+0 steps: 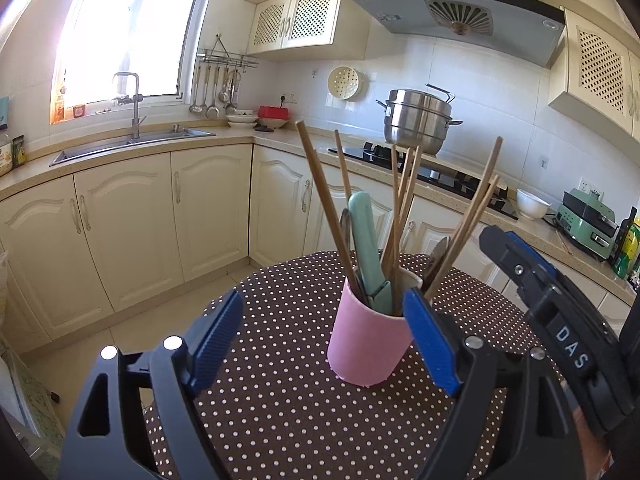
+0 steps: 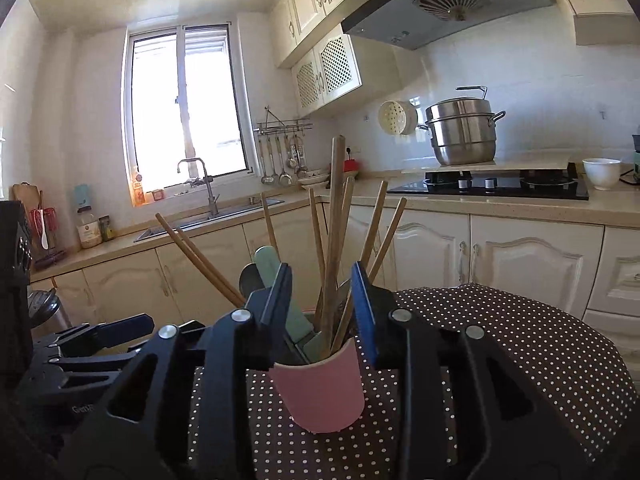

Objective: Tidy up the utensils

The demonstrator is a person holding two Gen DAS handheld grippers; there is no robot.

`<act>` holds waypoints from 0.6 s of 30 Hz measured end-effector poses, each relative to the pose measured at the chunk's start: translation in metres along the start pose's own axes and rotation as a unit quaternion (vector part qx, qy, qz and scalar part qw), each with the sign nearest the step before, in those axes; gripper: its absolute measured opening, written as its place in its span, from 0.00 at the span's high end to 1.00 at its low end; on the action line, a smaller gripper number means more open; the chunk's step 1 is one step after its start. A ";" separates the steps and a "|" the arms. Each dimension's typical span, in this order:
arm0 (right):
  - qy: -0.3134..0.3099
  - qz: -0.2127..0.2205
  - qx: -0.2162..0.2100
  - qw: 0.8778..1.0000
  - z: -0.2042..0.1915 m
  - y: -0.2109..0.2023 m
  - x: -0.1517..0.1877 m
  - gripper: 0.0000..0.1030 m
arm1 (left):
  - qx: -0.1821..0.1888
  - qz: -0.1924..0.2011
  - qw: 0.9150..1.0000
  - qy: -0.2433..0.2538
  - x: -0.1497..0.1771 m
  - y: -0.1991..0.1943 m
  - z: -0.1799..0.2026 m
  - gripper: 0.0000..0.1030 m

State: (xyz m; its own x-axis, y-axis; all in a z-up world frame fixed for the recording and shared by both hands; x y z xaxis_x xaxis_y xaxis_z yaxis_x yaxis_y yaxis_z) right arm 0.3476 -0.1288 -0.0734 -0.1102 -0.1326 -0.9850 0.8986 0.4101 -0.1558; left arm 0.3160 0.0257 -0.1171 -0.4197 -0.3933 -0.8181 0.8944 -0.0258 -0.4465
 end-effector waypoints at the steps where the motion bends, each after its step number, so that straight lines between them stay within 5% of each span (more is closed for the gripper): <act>1: 0.000 0.002 0.002 1.000 0.000 -0.005 -0.001 0.70 | -0.001 0.002 1.000 0.000 0.000 -0.006 0.000 0.21; 5: -0.008 0.000 0.018 1.000 -0.004 -0.032 -0.002 0.69 | 0.001 0.009 1.000 -0.006 0.000 -0.028 0.001 0.21; 8: -0.024 -0.007 0.033 0.999 -0.010 -0.051 0.001 0.55 | 0.006 0.013 1.000 -0.007 0.001 -0.046 0.003 0.21; 18: -0.038 -0.016 0.054 0.998 -0.029 -0.121 0.000 0.49 | 0.013 0.061 0.997 0.040 0.014 -0.120 0.020 0.15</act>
State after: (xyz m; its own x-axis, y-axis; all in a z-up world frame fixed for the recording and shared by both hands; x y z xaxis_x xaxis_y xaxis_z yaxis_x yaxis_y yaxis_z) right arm 0.2265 -0.1523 -0.0567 -0.1110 -0.2149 -0.9703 0.9359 0.3058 -0.1747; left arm 0.2056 0.0050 -0.0675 -0.3178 -0.3207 -0.8923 0.9427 -0.0063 -0.3335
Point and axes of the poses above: each gripper's, at about its wrist camera, not at the fingertips, and y roughly the way its jaws point, z to its right, x to its underside, the point moved 10 cm from there along y, roughly the way its jaws point, and after that the axes turned 15 degrees about -y, right-handed, at the moved point
